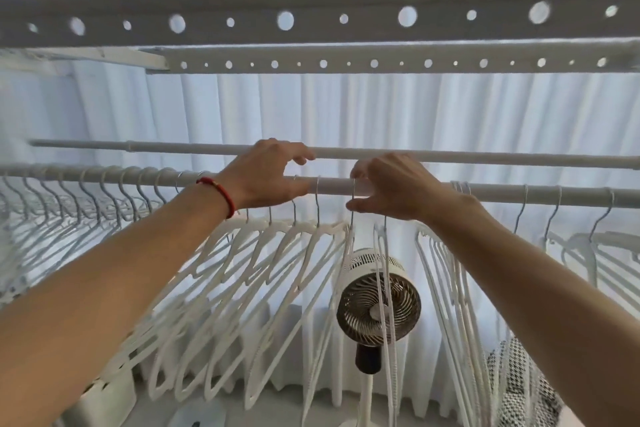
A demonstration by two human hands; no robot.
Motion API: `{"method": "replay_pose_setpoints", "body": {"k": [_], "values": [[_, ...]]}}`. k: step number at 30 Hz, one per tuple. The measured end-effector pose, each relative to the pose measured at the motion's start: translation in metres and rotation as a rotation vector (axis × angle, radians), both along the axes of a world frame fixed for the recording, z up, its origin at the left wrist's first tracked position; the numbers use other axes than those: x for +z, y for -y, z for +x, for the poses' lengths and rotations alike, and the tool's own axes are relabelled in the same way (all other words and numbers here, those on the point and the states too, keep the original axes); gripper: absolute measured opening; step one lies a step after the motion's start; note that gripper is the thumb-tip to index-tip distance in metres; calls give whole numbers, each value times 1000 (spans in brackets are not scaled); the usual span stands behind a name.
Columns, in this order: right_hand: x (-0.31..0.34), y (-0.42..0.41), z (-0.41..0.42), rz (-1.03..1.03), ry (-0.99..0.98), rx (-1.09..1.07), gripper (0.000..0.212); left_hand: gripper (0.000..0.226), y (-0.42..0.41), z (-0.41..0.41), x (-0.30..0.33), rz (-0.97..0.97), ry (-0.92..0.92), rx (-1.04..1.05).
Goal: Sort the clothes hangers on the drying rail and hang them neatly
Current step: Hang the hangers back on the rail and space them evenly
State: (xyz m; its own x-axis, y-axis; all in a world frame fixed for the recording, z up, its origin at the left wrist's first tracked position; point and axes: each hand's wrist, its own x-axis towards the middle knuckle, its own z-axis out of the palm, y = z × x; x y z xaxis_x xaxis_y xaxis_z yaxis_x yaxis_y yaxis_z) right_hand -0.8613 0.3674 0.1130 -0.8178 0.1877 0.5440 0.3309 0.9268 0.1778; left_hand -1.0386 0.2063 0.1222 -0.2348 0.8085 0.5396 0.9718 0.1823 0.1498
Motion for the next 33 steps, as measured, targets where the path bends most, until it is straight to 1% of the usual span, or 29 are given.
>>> {"method": "replay_pose_setpoints", "body": {"k": [5, 10, 22, 25, 27, 30, 33], "values": [[2, 5, -7, 19, 32, -14, 47, 48, 6, 4, -3, 2, 38, -1], [4, 7, -9, 29, 43, -20, 51, 44, 1, 12, -7, 14, 35, -33], [0, 8, -9, 66, 26, -50, 55, 47, -14, 16, -11, -7, -1, -71], [2, 7, -1, -31, 15, -32, 71, 46, -14, 14, -11, 14, 9, -92], [6, -1, 14, -126, -3, -28, 75, 45, -14, 14, -12, 30, 8, -105], [11, -20, 41, -240, 47, -74, 68, 43, -15, 15, -13, 42, -12, -135], [2, -30, 51, -260, 108, -94, 52, 44, -15, 17, -13, 53, -14, -162]]}}
